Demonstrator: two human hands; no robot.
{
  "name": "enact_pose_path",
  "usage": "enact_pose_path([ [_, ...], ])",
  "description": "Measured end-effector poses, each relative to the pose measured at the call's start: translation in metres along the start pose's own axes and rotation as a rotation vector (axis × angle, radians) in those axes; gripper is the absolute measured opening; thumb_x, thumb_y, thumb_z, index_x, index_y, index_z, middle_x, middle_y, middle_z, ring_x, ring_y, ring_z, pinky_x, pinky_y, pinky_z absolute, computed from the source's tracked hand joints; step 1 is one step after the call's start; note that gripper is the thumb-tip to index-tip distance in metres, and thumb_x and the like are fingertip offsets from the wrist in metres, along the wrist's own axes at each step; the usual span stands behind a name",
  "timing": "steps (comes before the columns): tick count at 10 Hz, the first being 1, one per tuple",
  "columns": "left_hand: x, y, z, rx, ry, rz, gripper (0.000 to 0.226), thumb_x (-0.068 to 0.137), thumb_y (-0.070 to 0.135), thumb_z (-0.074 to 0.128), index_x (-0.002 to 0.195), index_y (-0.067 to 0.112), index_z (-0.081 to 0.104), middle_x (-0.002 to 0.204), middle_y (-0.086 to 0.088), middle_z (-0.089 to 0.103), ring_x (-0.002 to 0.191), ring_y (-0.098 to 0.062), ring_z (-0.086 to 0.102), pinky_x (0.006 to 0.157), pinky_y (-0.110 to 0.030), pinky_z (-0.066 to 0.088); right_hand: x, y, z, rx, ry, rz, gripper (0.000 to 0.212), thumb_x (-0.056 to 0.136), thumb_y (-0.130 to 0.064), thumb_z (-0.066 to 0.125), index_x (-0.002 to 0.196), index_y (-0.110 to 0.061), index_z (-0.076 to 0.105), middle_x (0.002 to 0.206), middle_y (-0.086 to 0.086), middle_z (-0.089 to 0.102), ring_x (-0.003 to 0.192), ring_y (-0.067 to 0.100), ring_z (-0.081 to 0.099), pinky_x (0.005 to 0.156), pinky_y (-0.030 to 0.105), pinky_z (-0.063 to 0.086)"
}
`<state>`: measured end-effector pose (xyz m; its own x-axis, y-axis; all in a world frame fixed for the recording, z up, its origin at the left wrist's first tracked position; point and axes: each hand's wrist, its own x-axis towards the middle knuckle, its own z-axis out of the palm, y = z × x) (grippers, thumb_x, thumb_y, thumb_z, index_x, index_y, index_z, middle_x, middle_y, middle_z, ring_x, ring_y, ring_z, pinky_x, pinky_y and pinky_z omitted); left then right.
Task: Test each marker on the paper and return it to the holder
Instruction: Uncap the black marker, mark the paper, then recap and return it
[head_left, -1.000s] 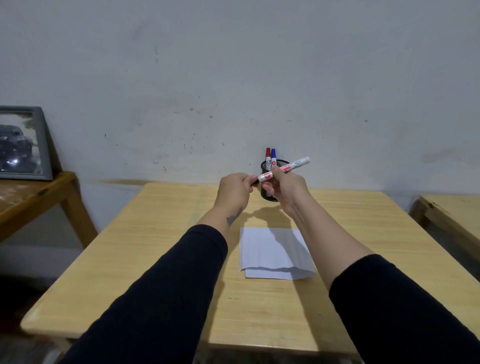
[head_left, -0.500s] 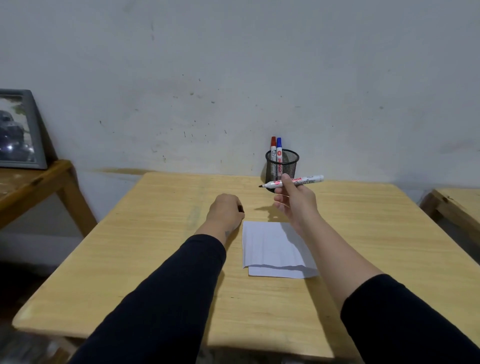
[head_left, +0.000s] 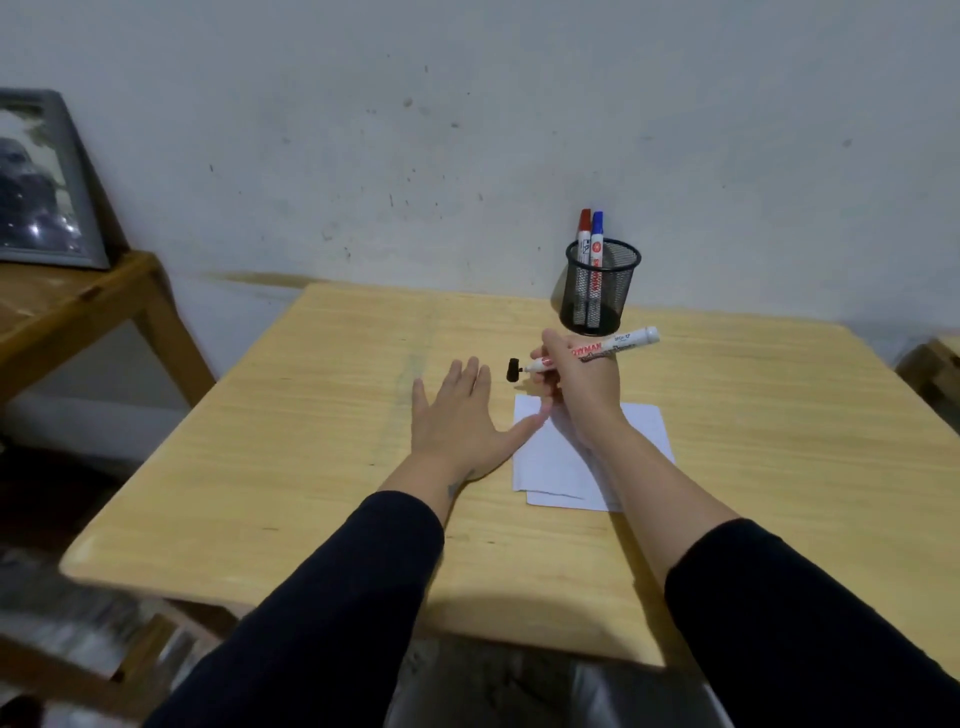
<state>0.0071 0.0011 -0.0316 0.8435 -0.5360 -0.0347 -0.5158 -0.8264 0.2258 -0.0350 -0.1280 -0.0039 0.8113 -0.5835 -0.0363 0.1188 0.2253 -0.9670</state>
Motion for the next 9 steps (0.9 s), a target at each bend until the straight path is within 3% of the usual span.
enact_pose_path([
  [1,0.000,-0.002,0.001,0.017,-0.005,0.004,0.096,0.079,0.080,0.018,0.152,0.020,0.003,0.162,0.006,-0.005,0.148,-0.011,-0.009,0.118,-0.052,-0.008,-0.002,0.004,0.000,-0.176,0.076,-0.066,0.033,0.086,-0.024,0.067,0.059,-0.009,0.055,0.056,0.010,0.058,0.046,0.018,0.054,0.041,0.022,0.042],
  [2,0.001,-0.003,0.002,0.027,0.005,0.008,0.081,0.089,0.068,0.016,0.152,0.020,0.002,0.162,0.005,-0.006,0.148,-0.011,-0.009,0.118,-0.051,-0.008,0.002,0.008,0.001,-0.314,0.142,-0.134,0.030,0.084,-0.019,0.064,0.063,0.003,0.059,0.066,0.021,0.066,0.054,0.017,0.060,0.048,0.018,0.049],
  [3,0.002,-0.002,0.002,0.030,0.017,0.011,0.076,0.091,0.063,0.016,0.152,0.020,0.002,0.162,0.005,-0.005,0.148,-0.012,-0.008,0.118,-0.051,-0.007,0.004,0.012,0.002,-0.405,0.131,-0.150,0.029,0.084,-0.018,0.062,0.069,0.007,0.061,0.067,0.019,0.066,0.053,0.015,0.060,0.046,0.013,0.046],
  [6,0.002,-0.002,0.003,0.032,0.029,0.022,0.078,0.090,0.063,0.018,0.152,0.019,0.005,0.162,0.004,-0.003,0.149,-0.012,-0.007,0.118,-0.051,-0.006,0.007,0.016,0.002,-0.580,0.099,-0.178,0.027,0.084,-0.024,0.060,0.063,-0.007,0.057,0.056,0.002,0.057,0.052,0.011,0.054,0.049,0.011,0.041],
  [7,0.002,-0.003,0.002,0.035,0.033,0.019,0.078,0.090,0.063,0.019,0.152,0.019,0.006,0.162,0.004,-0.002,0.149,-0.012,-0.006,0.118,-0.051,-0.005,0.009,0.017,0.003,-0.630,0.108,-0.177,0.028,0.084,-0.025,0.060,0.063,-0.007,0.057,0.058,0.003,0.057,0.055,0.013,0.054,0.055,0.021,0.042],
  [8,0.001,-0.002,0.002,0.038,0.025,0.017,0.078,0.090,0.063,0.019,0.152,0.019,0.006,0.162,0.004,-0.002,0.149,-0.012,-0.006,0.118,-0.051,-0.005,0.008,0.016,0.004,-0.653,0.116,-0.160,0.027,0.084,-0.023,0.059,0.061,-0.010,0.054,0.055,-0.002,0.054,0.054,0.012,0.052,0.053,0.017,0.041],
  [9,0.001,-0.002,0.002,0.031,0.021,0.015,0.078,0.090,0.063,0.019,0.152,0.019,0.006,0.162,0.004,-0.003,0.149,-0.011,-0.007,0.119,-0.051,-0.005,0.006,0.013,0.003,-0.571,0.139,-0.140,0.024,0.082,-0.022,0.060,0.061,-0.010,0.056,0.060,0.004,0.061,0.059,0.016,0.058,0.059,0.026,0.048],
])
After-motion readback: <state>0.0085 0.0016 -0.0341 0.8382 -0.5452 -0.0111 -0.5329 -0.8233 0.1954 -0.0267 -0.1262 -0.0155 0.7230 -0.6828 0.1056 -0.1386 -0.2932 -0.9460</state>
